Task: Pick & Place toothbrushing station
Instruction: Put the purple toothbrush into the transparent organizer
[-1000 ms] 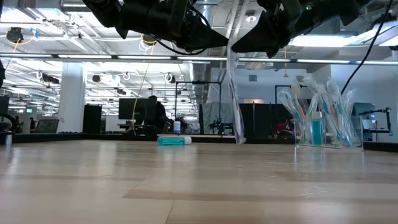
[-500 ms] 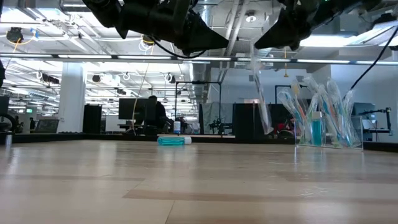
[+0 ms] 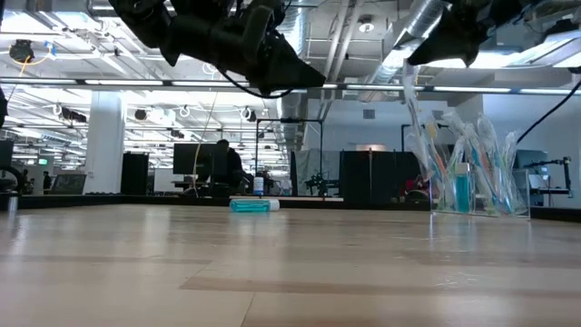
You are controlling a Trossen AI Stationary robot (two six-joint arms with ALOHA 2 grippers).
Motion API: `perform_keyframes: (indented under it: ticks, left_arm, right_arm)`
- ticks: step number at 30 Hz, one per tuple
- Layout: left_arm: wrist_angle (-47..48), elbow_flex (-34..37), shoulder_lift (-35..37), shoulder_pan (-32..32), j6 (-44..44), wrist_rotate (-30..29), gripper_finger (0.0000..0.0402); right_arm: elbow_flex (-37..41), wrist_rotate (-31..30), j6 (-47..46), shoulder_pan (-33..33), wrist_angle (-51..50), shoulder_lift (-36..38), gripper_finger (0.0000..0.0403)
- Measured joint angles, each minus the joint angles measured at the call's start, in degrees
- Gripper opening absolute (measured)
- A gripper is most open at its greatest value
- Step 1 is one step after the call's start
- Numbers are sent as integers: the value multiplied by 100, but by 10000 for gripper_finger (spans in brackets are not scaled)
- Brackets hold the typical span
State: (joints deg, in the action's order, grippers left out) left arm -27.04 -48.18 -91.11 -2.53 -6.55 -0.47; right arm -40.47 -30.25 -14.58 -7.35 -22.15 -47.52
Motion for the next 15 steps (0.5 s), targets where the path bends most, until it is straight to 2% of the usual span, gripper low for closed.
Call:
perform_keyframes:
  ticks: [9,15]
  left_arm:
    - [-3,78,0,143,2,4,25]
    - [-3,78,0,189,2,12,25]
  right_arm:
    - [0,-333,-487,2,-798,840,0]
    - [-81,-494,-813,6,-1499,1150,0]
